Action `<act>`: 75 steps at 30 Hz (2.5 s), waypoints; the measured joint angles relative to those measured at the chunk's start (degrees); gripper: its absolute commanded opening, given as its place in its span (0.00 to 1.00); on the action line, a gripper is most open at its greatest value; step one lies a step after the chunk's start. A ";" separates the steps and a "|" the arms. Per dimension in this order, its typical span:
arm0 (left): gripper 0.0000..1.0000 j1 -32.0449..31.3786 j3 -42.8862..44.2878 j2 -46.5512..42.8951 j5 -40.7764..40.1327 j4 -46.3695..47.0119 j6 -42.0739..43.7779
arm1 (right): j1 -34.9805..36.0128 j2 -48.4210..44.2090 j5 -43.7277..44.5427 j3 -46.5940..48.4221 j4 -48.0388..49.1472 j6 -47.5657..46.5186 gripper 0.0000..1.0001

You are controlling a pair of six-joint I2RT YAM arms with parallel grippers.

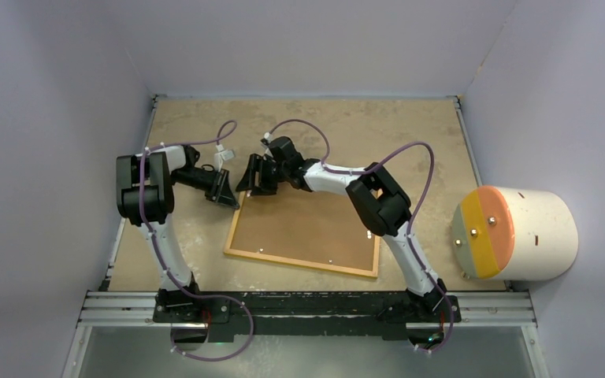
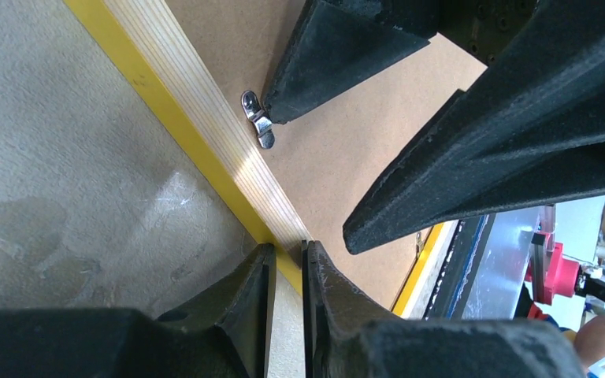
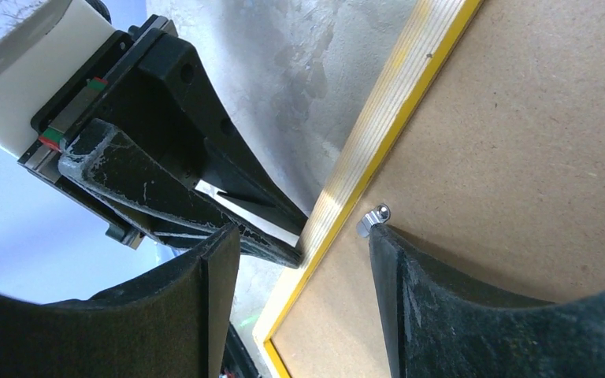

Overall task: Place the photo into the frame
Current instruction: Install the photo frame at the center of the board, then adjust the photo frame at the center of the board.

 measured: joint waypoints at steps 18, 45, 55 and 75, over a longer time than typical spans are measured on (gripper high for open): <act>0.20 -0.37 -0.44 -0.76 -0.74 0.63 -0.02 | 0.31 1.09 -0.15 0.66 1.57 3.17 0.63; 0.33 -0.55 0.44 -1.51 -3.23 -0.74 3.65 | -5.97 -13.90 1.73 -14.93 -0.04 1.92 0.93; 0.35 -2.43 -0.79 -5.75 -11.91 0.50 6.93 | -34.01 -47.54 24.15 -39.50 -9.57 -3.19 0.97; 0.36 -8.00 -8.63 -13.81 -20.33 6.80 9.14 | -35.65 -38.27 23.52 -44.48 -9.18 -6.38 0.94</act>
